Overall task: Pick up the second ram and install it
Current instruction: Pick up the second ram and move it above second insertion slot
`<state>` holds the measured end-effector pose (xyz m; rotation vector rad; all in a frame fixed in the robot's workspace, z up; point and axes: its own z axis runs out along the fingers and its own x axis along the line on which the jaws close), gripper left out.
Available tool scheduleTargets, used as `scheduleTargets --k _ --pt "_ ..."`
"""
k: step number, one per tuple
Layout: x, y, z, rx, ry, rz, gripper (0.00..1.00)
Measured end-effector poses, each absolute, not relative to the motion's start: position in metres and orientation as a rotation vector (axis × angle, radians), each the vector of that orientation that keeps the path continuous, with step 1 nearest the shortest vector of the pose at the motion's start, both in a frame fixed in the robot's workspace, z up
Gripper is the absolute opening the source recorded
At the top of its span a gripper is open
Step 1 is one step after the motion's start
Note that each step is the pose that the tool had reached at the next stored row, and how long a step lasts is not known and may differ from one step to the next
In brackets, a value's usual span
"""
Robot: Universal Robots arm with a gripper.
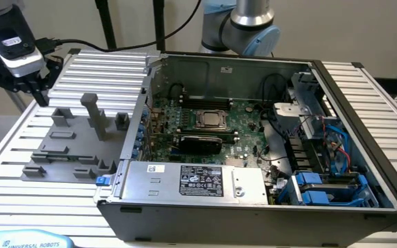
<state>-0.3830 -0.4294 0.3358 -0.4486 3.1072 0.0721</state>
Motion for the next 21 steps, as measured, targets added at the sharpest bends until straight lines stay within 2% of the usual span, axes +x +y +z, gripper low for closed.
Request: scheduleTargets --k 21 --pt "-0.383 -0.429 0.324 -1.034 2.974 0.071 0.11"
